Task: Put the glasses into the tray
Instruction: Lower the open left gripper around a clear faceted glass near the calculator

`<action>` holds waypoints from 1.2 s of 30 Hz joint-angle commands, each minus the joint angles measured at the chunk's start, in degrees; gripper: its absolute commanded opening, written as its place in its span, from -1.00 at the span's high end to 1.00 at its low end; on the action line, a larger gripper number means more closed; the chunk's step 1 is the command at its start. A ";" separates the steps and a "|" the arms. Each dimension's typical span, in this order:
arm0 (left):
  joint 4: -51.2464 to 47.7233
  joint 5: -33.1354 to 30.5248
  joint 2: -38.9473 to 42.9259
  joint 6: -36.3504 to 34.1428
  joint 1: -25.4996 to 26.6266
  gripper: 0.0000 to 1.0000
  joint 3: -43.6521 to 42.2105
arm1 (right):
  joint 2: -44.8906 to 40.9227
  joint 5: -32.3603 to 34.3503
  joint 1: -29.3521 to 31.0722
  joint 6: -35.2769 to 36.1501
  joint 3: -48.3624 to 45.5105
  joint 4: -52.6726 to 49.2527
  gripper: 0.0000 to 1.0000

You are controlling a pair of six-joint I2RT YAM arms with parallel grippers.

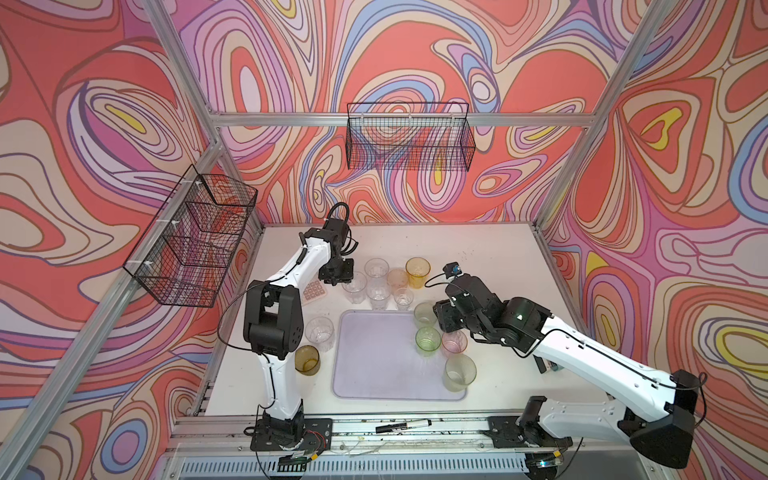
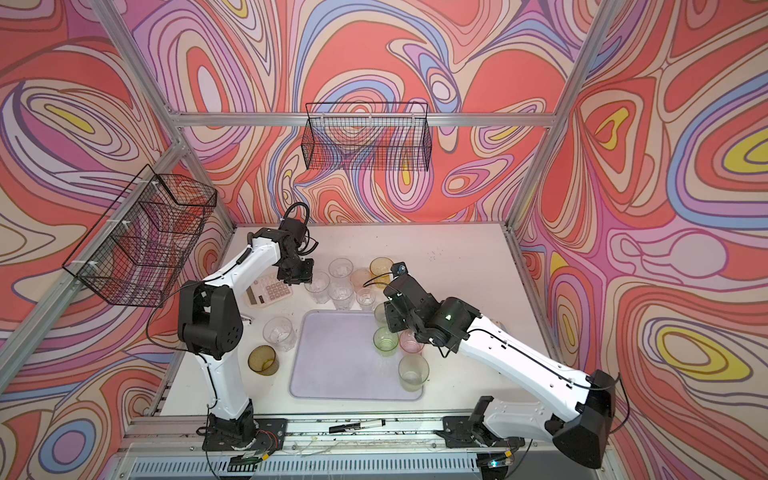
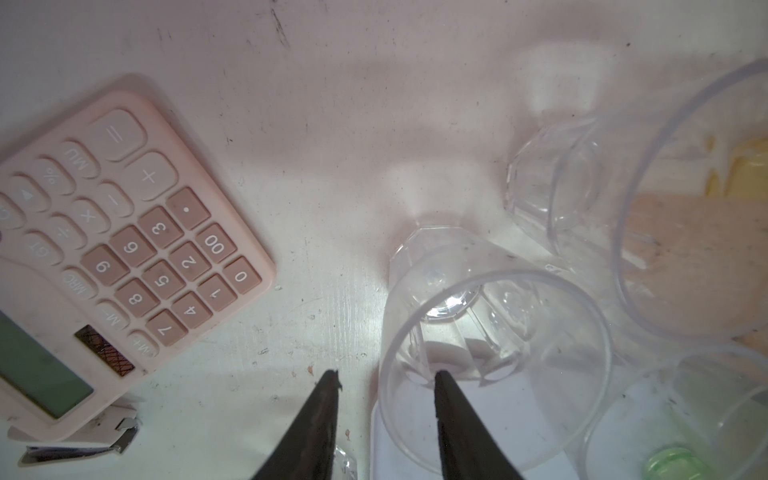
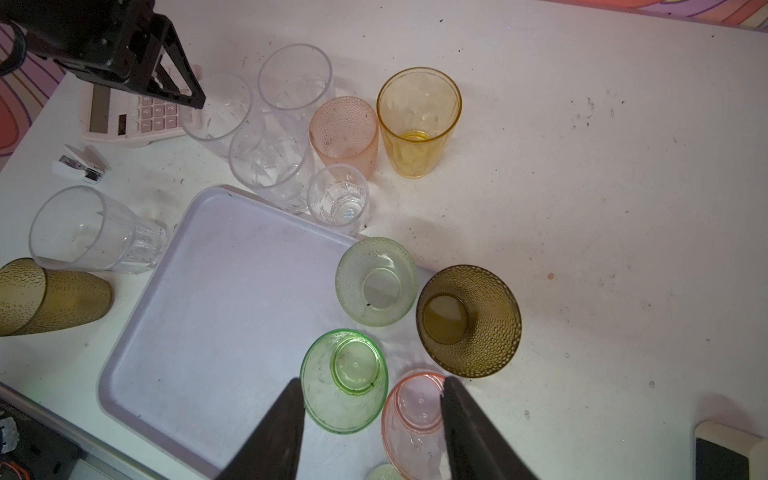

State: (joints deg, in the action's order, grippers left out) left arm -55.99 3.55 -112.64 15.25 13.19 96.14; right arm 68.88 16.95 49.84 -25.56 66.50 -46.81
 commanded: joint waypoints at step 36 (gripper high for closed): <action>-2.37 -1.26 -2.35 0.31 0.26 0.80 2.12 | -0.59 -0.27 -0.22 0.17 -0.82 0.70 -0.04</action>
State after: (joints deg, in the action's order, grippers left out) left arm -56.03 3.29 -114.24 15.27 13.19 96.66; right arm 68.69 16.91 49.84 -25.56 65.98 -46.72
